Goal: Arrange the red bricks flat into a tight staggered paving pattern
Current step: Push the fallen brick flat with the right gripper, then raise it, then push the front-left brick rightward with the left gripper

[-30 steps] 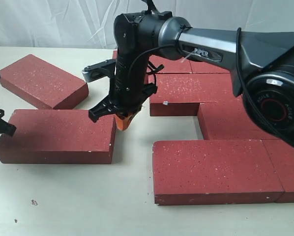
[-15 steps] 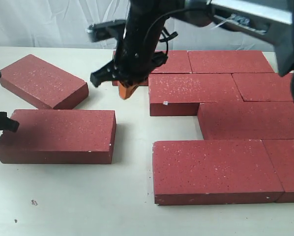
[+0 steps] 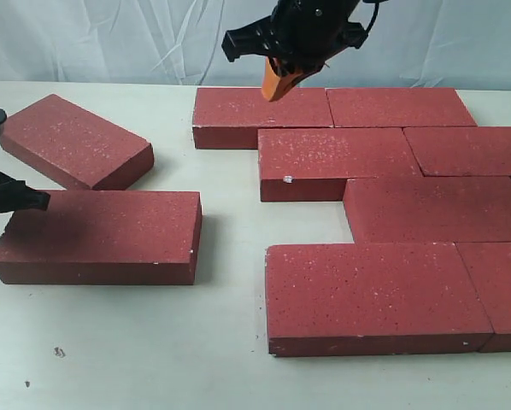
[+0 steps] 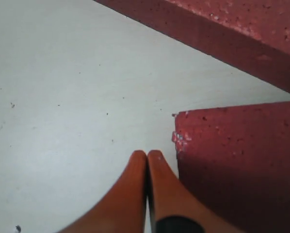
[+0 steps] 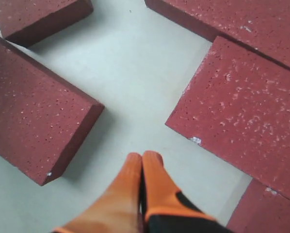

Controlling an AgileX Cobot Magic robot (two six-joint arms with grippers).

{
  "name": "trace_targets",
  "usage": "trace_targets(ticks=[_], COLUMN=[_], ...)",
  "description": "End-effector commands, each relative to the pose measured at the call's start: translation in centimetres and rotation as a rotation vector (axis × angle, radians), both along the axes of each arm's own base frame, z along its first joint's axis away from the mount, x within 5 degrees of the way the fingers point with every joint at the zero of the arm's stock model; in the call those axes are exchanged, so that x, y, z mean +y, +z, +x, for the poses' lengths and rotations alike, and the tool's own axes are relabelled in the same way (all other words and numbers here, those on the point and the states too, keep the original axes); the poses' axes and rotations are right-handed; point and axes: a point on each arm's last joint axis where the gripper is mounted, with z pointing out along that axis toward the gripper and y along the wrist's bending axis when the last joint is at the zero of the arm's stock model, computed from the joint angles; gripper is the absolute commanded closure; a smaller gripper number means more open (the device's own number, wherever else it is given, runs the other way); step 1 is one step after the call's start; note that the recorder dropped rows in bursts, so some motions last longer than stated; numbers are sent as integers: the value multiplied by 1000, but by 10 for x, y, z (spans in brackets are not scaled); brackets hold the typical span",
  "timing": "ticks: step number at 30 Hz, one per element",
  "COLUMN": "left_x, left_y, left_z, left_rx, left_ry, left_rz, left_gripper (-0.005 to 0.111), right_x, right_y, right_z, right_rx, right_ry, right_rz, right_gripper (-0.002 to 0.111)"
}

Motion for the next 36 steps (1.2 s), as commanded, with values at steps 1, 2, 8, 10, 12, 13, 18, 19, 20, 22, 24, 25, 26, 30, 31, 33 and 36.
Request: trace_targets(ticks=[1,2,8,10,12,13,18,19,20,22,24,25,26,30,31,33,36], left_x=[-2,-2,-3,-2,0,1,3,3,3,3,2,2,1,-8,-10,-15,-19], left_y=[0,0,-2,-2,0,2,6,4,3,-3,-7,-9,-8,-7,-6,-6,-4], left_z=[1,1,-2,-4,-3,-2,-2,-2,-3,-5,-6,-6,-4,-2,-2,-1,0], left_rx=[-9,-9,27,54,82,97,141,154,164,205,247,263,262,261,260,253,241], left_ry=[23,34,84,85,75,59,63,65,67,82,86,84,77,26,18,7,-4], left_rz=[-27,-36,-72,-65,-41,-17,4,5,5,-5,-8,-14,-24,-106,-127,-177,-227], left_gripper=[107,107,107,107,107,107,107,107,107,107,107,107,107,107,107,107,107], right_x=[-2,-1,-2,-2,-3,-3,-3,-3,-3,-3,-3,-3,-3,-3,-3,-3,-3], right_y=[-14,-20,-49,-54,-57,-57,-57,-57,-57,-57,-57,-57,-58,-58,-58,-58,-58], right_z=[-2,-2,-5,-7,-8,-9,-9,-9,-9,-10,-10,-11,-11,-11,-11,-11,-11], right_rx=[25,33,73,88,99,101,104,104,105,111,119,123,127,129,129,129,131], right_ry=[-17,-23,-52,-51,-50,-49,-49,-49,-49,-48,-47,-45,-44,-43,-43,-43,-43], right_rz=[11,16,25,20,14,13,12,12,13,14,13,11,9,8,8,8,7], right_gripper=[109,109,109,109,109,109,109,109,109,109,109,109,109,109,109,109,109])
